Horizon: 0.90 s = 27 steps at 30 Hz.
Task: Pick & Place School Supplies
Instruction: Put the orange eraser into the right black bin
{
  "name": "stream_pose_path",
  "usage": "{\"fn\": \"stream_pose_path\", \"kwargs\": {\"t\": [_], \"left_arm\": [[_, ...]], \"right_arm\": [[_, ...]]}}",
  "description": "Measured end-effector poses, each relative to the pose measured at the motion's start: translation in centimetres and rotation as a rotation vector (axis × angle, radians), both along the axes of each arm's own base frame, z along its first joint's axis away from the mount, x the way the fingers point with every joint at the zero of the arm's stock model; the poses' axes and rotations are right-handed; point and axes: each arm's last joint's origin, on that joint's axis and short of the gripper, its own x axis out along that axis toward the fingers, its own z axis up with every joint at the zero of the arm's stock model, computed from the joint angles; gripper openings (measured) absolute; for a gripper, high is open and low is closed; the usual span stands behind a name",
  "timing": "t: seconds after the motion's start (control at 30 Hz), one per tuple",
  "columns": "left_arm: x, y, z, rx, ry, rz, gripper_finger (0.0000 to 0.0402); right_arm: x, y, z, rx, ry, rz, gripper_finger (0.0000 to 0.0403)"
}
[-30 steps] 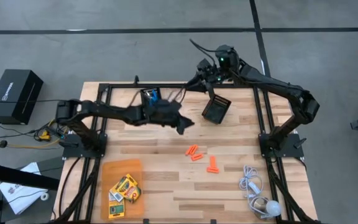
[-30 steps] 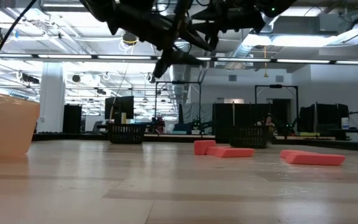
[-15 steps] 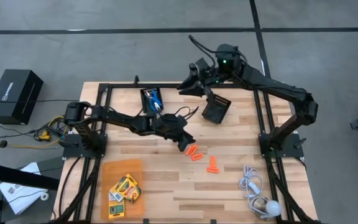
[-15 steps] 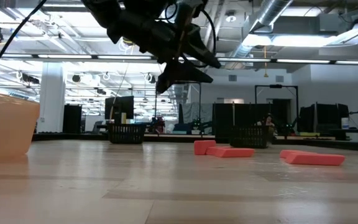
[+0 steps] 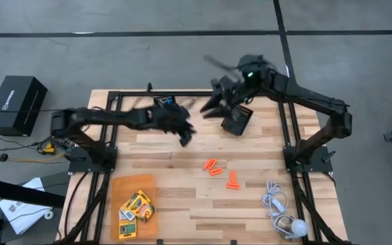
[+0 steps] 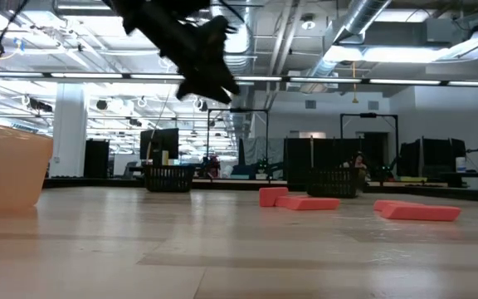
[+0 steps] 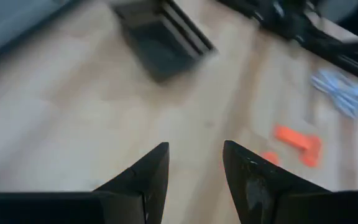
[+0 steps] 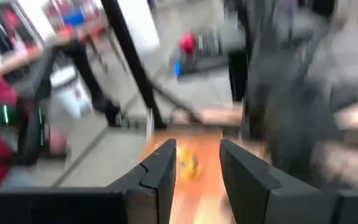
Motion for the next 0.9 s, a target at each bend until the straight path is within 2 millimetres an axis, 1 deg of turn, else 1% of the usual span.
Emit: {"fn": "stream_pose_path", "kwargs": {"t": [0.13, 0.2, 0.3, 0.33, 0.4, 0.43, 0.5, 0.57, 0.73, 0.83, 0.9], "left_arm": [[-4.1, 2.3, 3.4, 0.068, -0.007, 0.131, 0.0147], [-6.3, 3.0, 4.8, 0.101, -0.011, 0.19, 0.0147], [-9.0, 3.5, 6.7, 0.123, -0.048, 0.256, 0.0147], [-9.7, 3.5, 7.3, 0.13, -0.067, 0.27, 0.0147], [-11.0, 3.4, 8.2, 0.142, -0.093, 0.293, 0.0147], [-11.6, 3.3, 8.5, 0.148, -0.105, 0.306, 0.0147], [-12.2, 3.1, 9.1, 0.158, -0.134, 0.312, 0.0147], [-12.6, 2.9, 9.4, 0.169, -0.141, 0.322, 0.0147], [-12.8, 2.7, 9.0, 0.164, -0.096, 0.333, 0.0147], [-12.4, 2.9, 8.4, 0.148, -0.058, 0.332, 0.0147], [-12.0, 2.9, 8.1, 0.144, -0.045, 0.324, 0.0147]], "right_arm": [[0.2, 1.5, -1.9, -0.085, 0.133, 0.032, 0.0116], [0.2, 2.0, -2.8, -0.119, 0.191, 0.057, 0.0116], [0.7, 2.5, -4.1, -0.17, 0.237, 0.078, 0.0116], [0.7, 2.6, -4.8, -0.183, 0.271, 0.085, 0.0116], [1.3, 2.6, -6.4, -0.221, 0.308, 0.096, 0.0116], [1.5, 2.6, -7.6, -0.235, 0.338, 0.106, 0.0116], [2.4, 2.4, -10.2, -0.25, 0.412, 0.119, 0.0116], [3.2, 2.2, -12.5, -0.267, 0.448, 0.147, 0.0116], [5.4, 2.5, -17.3, -0.308, 0.556, 0.249, 0.0116], [6.5, 3.0, -19.6, -0.319, 0.593, 0.295, 0.0116], [7.0, 3.4, -20.7, -0.324, 0.609, 0.32, 0.0116]]}}
